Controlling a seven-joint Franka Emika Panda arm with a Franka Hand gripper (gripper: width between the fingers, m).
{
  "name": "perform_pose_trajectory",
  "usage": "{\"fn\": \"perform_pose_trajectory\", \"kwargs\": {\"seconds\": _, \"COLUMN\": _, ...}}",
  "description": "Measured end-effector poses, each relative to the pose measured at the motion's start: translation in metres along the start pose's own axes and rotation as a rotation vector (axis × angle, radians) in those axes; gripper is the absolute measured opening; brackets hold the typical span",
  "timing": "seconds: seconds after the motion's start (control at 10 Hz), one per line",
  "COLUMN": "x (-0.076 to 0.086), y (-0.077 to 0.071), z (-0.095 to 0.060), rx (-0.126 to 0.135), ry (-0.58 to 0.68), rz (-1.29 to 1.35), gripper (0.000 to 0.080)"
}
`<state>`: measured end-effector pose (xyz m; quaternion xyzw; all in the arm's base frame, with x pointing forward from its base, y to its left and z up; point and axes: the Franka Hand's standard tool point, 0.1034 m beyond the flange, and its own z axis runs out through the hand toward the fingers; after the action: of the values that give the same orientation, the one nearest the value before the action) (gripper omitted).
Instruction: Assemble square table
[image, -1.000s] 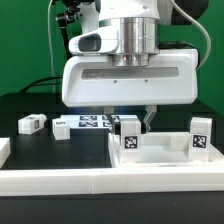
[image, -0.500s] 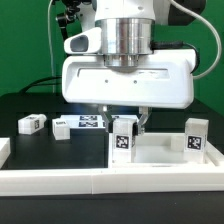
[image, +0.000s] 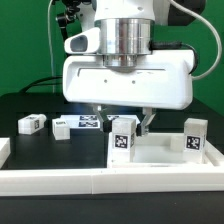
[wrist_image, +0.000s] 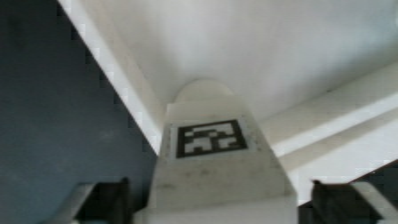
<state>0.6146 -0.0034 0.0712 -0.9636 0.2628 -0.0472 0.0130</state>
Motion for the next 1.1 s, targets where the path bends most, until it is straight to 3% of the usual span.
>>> {"fn": "perform_pose_trajectory", "kwargs": {"seconds": 0.3, "x": -0.001, "y": 0.003, "z": -0.01, "rx": 0.009, "ry": 0.002, "rz": 0.008, "gripper": 0.064}}
{"fn": "perform_pose_trajectory", "kwargs": {"seconds": 0.5, "x": -0.011, "y": 0.004, "z": -0.017, "rx": 0.015, "ry": -0.008, "rz": 0.084, "gripper": 0.0648}}
{"fn": "perform_pose_trajectory", "kwargs": {"seconds": 0.8, "x": -0.038, "y": -0.011, "z": -0.021, "rx": 0.014, "ry": -0.027, "rz": 0.204, "gripper": 0.0649}}
{"fn": "perform_pose_trajectory", "kwargs": {"seconds": 1.1, "x": -0.037, "y": -0.011, "z": -0.02, "rx": 0.014, "ry": -0.027, "rz": 0.189, "gripper": 0.0649}}
